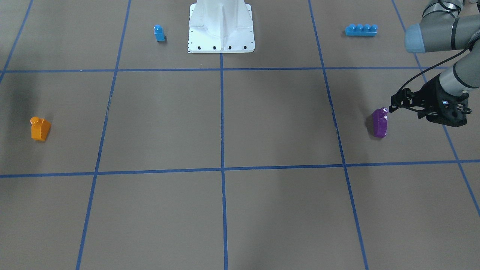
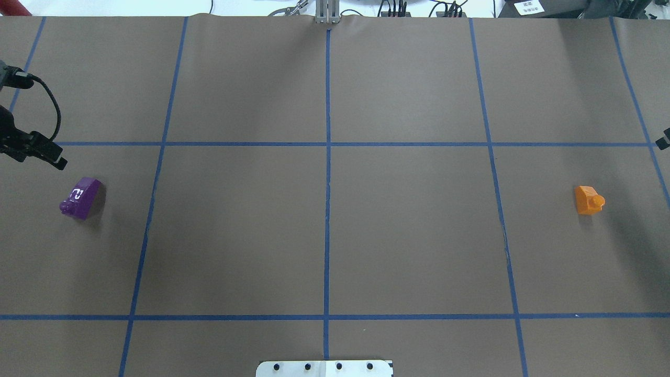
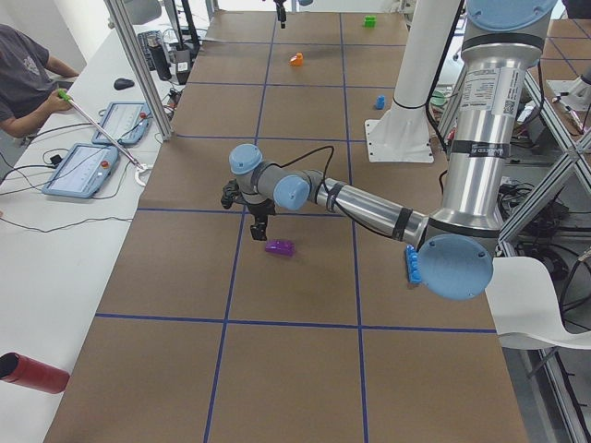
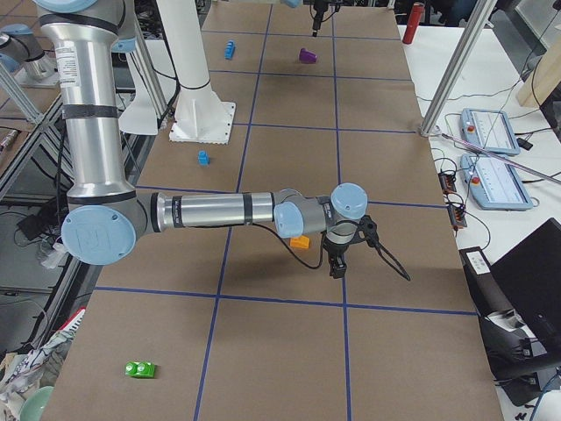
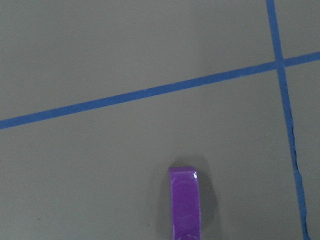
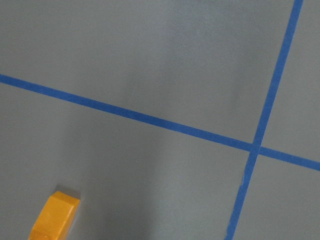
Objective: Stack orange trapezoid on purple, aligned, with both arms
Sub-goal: 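Reach the left gripper down and grasp the purple trapezoid block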
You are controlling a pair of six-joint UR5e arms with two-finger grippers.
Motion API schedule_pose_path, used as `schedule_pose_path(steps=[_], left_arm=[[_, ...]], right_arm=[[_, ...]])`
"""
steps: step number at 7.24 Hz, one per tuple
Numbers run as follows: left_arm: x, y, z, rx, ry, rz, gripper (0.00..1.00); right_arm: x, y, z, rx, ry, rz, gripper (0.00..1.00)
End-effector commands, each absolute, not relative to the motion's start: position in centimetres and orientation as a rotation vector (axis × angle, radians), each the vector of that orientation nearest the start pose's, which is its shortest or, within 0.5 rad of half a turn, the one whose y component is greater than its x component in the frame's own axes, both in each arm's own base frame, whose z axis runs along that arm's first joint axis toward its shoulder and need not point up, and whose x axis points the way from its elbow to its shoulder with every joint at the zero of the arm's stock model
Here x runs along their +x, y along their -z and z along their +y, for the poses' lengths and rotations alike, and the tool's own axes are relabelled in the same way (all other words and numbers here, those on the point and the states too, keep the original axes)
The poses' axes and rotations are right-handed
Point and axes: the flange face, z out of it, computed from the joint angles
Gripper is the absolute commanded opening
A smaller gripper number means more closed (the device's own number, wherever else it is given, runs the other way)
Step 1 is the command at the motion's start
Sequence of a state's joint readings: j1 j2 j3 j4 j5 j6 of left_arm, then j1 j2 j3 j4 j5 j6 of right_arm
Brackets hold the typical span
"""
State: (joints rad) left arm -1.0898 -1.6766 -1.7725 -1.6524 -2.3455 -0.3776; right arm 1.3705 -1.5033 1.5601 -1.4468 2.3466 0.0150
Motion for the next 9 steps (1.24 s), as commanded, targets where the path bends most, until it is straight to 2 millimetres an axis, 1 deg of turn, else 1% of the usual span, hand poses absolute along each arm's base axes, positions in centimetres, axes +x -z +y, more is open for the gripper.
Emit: schedule_pose_path(steps=[1,3,5,6,7,8,9], left_arm=[[21.7,-49.8,-49.7,0.016,-0.273,0.801,1.0],[23.0,-50.9,-49.1,-0.012,-0.288,0.79,1.0],[23.5,-52.3,-49.2,-0.019,-0.292,0.79,1.0],[23.8,-52.9,-49.4,-0.016,-0.267,0.8,1.0],[24.2,-52.9,-49.4,-0.007,-0.251,0.813,1.0],[25.0,-54.4,-48.6,-0.029,-0.26,0.804,1.0],[24.8,-54.8,-48.4,-0.01,-0.268,0.814,1.0]], right_arm=[[-4.9,-61.7,-53.3,0.084,0.257,-0.79,1.0],[-5.6,-61.7,-53.2,0.08,0.273,-0.79,1.0],[-6.5,-61.6,-53.1,0.076,0.29,-0.791,1.0],[-6.6,-61.6,-53.1,0.075,0.292,-0.791,1.0],[-6.7,-61.6,-53.1,0.075,0.293,-0.791,1.0],[-6.8,-61.5,-53.1,0.075,0.296,-0.791,1.0],[-7.0,-61.6,-53.0,0.072,0.299,-0.791,1.0]])
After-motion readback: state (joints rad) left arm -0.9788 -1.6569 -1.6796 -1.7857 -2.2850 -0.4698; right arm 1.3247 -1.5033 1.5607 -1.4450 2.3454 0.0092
